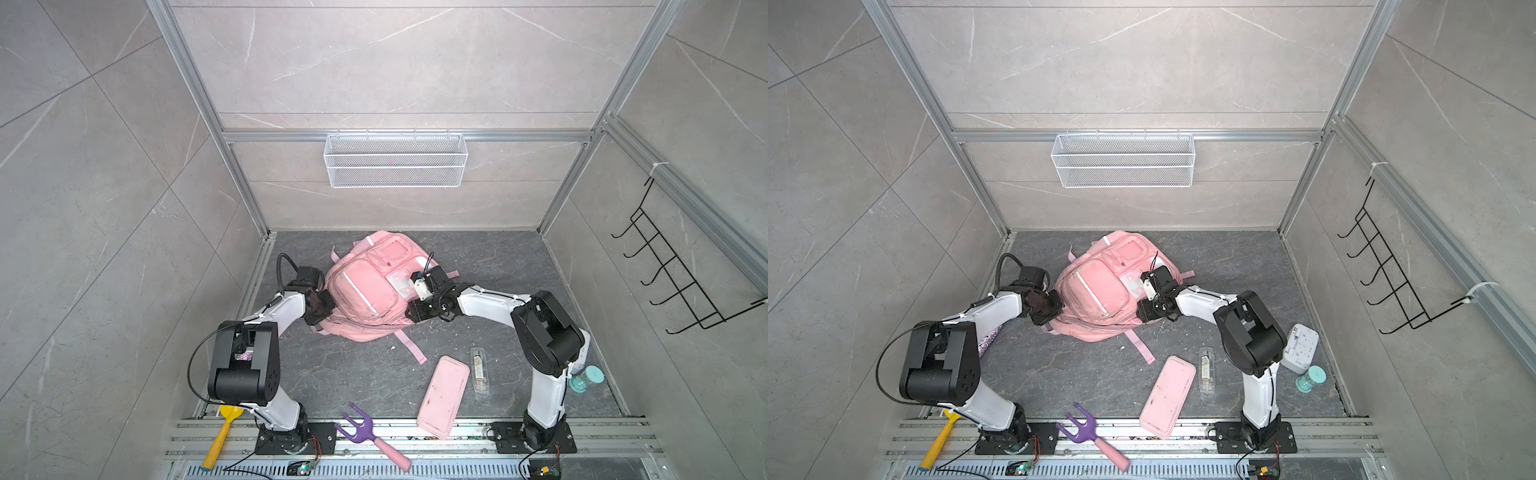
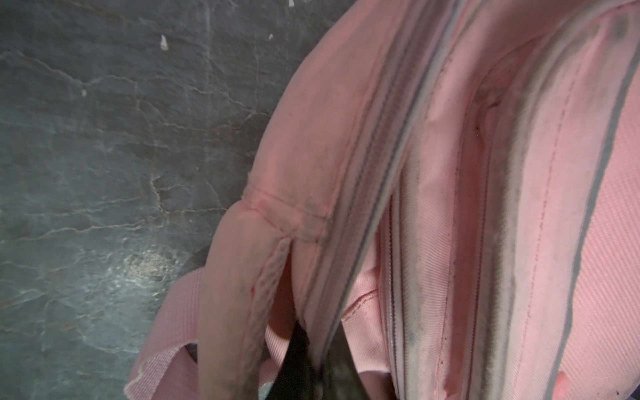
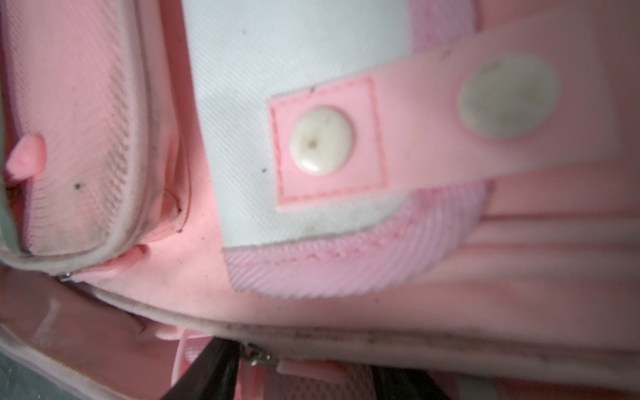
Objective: Pack books, pencil case, and school supplies into a backpack
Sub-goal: Unzip the student bag at the center of the table.
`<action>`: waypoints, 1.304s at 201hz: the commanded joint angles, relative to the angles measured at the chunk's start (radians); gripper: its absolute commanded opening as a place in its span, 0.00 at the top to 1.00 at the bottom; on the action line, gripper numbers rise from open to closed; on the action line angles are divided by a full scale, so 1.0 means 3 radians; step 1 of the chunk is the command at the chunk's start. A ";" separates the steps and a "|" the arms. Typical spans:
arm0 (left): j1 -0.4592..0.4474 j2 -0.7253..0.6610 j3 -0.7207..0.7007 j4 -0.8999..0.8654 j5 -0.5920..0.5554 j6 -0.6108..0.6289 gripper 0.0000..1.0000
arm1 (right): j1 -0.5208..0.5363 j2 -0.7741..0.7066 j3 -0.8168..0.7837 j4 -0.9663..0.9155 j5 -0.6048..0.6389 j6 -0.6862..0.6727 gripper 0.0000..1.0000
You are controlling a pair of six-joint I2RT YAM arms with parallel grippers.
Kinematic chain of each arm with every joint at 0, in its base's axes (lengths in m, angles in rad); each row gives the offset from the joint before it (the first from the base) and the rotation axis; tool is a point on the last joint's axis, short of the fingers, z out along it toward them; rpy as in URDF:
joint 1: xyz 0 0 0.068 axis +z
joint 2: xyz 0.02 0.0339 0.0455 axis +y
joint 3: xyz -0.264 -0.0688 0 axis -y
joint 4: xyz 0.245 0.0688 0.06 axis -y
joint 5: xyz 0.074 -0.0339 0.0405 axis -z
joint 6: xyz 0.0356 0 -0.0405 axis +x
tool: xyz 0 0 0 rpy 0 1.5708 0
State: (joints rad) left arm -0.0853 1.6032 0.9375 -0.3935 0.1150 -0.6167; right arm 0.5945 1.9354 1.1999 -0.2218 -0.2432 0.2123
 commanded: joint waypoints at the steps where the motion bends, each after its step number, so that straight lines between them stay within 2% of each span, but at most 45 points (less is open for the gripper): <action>1: 0.0023 -0.0023 0.0095 0.0054 -0.0067 0.0030 1.00 | 0.0033 -0.0026 -0.0128 -0.0054 -0.0066 -0.0007 0.44; 129: 0.0023 -0.0076 0.0126 0.0009 -0.0056 0.0020 1.00 | 0.0099 -0.0274 -0.0305 -0.0070 0.0095 0.0019 0.68; 197: 0.0023 -0.0067 0.0081 0.0062 0.0014 0.0001 1.00 | 0.0100 -0.0046 -0.0222 -0.0007 0.0140 0.0001 0.72; 262: 0.0019 -0.0093 0.0033 0.0102 0.0083 -0.0040 1.00 | 0.0164 -0.0242 -0.0239 -0.0127 0.0260 0.0044 0.89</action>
State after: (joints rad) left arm -0.0845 1.6009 0.9405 -0.3950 0.1314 -0.6174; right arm 0.6319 1.8874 1.1313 -0.1852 -0.2173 0.2161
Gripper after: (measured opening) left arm 0.052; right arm 0.136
